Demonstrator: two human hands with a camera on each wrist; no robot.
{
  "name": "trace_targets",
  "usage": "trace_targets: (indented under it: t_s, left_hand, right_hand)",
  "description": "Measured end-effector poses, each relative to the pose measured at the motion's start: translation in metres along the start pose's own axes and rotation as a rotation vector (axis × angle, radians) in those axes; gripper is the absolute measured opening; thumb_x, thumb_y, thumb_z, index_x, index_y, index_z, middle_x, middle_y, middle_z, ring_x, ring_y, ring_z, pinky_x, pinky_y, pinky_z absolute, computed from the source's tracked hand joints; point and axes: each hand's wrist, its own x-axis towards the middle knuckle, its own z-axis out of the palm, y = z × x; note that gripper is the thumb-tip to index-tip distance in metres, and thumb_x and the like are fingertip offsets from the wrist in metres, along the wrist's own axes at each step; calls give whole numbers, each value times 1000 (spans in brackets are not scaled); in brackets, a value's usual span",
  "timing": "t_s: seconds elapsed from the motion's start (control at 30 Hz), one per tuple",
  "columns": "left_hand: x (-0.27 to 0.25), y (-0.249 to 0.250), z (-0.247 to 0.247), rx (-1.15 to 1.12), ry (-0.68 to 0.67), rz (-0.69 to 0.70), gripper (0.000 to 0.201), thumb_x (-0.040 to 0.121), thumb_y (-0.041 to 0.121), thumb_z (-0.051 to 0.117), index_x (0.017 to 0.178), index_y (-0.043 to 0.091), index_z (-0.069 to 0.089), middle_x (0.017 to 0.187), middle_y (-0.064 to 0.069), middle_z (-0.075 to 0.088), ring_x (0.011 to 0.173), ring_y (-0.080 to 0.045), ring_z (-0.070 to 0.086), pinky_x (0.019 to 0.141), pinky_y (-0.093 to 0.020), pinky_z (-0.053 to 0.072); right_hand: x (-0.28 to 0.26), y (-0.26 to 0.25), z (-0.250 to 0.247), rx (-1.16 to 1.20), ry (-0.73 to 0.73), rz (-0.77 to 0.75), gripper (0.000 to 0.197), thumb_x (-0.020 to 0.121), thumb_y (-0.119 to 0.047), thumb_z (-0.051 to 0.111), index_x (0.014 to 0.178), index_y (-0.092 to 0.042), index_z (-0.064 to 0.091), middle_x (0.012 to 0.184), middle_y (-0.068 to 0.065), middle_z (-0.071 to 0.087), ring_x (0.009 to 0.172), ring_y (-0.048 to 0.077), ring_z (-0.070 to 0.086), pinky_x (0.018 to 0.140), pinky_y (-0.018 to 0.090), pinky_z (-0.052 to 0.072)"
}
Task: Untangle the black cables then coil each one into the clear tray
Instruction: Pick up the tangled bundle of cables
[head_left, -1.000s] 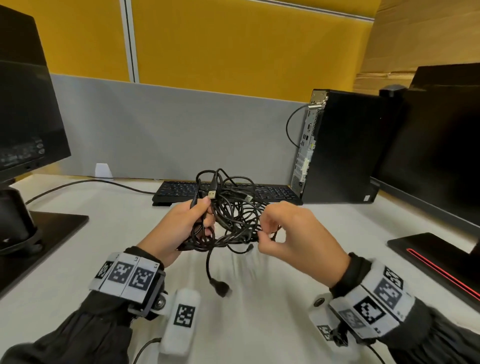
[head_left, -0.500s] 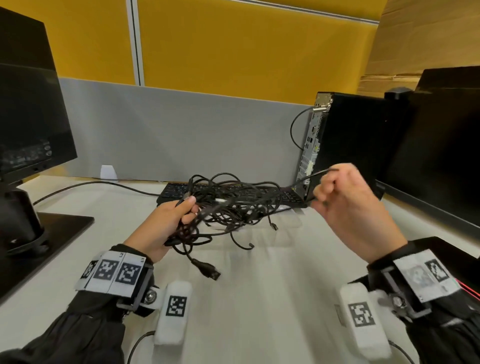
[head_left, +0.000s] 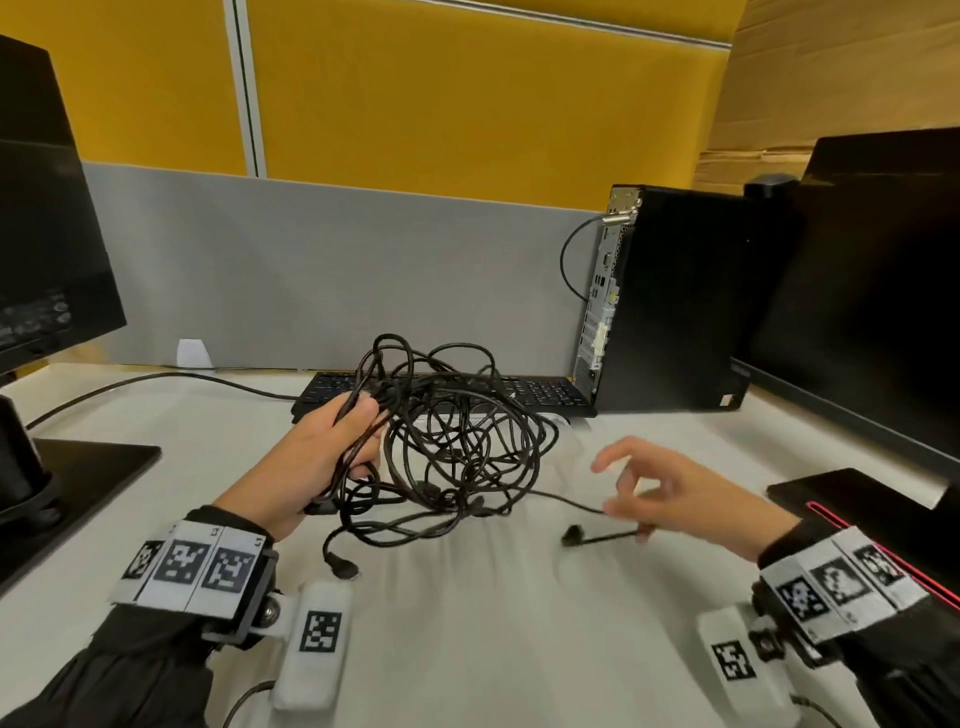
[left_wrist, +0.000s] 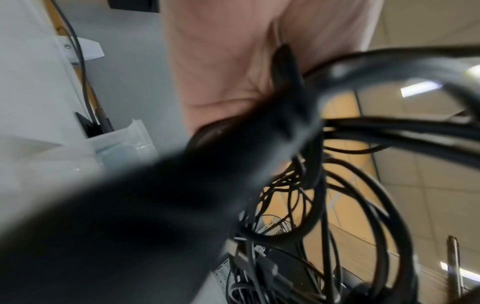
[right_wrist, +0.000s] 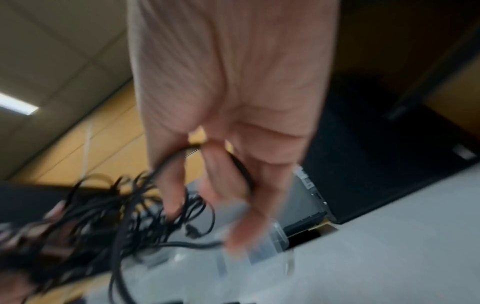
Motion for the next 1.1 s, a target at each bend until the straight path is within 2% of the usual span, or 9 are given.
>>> trace_targets:
  t_s: [0.17,0.3,0.47,0.57,0.67,0.77,0.83,0.93,1.1]
  left_hand:
    - [-5,4,6,74,-57,93,50,88,51,45,97,2,47,53,8,36,50,-3,39,55,-14,42]
    - [-10,13,11,124,-68,137,31,88,37,37,82,8,44,53,9,38,51,-2,41,57,-13,43]
    - [-13,15,11,81,-93,126,28,85,35,38,86,10,51,53,3,44,55,-6,46,58,-10,45]
    - [-15,15,5,2,-158,54,55,68,56,68,96,11,56,71,7,66,70,-3,64,64,-13,50]
    - [-11,10,1,-60,-139,-21,82,41,49,87,107,9,58,94,-7,72,88,-25,70,70,-29,57]
    - [-5,9,4,-283,-78,-99,63,59,41,76,105,2,60,94,-16,70,74,-37,68,61,-36,56]
    - [-5,11,9,-345,-2,-83,38,84,33,50,101,0,61,87,-18,68,54,-28,58,52,-32,51]
    - [-3,8,13,-306,23,11,48,100,33,24,89,6,62,70,-9,63,34,-10,33,43,-21,29]
    - [-5,7,9,-152,-55,-38,46,84,50,47,97,8,58,77,-6,63,58,-14,52,58,-29,44]
  right_hand:
    - [15,-10,29,-498,-255,42,46,86,-55,54,130,-45,41,108,-12,64,91,1,56,84,14,41]
    - [30,-21,47,-206,-186,-101,16,90,-35,59,99,-24,67,74,-8,67,68,-3,56,73,16,43]
    - [33,-27,59,320,-117,-86,18,94,-6,52,89,-15,67,78,-2,67,71,11,60,76,29,53]
    - [34,-29,60,378,40,-138,20,97,-7,45,84,-9,60,68,4,58,52,8,44,55,20,40]
    - [38,-28,58,284,160,-219,27,97,-7,44,77,1,59,66,3,51,53,5,37,55,15,30]
    - [36,-31,58,238,204,-305,33,97,-8,45,66,-3,57,69,7,48,63,10,39,62,17,32]
    - [34,-36,59,210,235,-351,36,96,-8,48,61,-6,55,69,13,48,66,14,39,63,21,32]
    - [34,-40,62,167,244,-375,36,94,-13,51,59,-8,55,68,15,50,65,16,40,64,23,33]
    - [38,-37,64,130,288,-333,31,91,-5,55,61,-7,64,74,10,63,77,32,57,73,37,44]
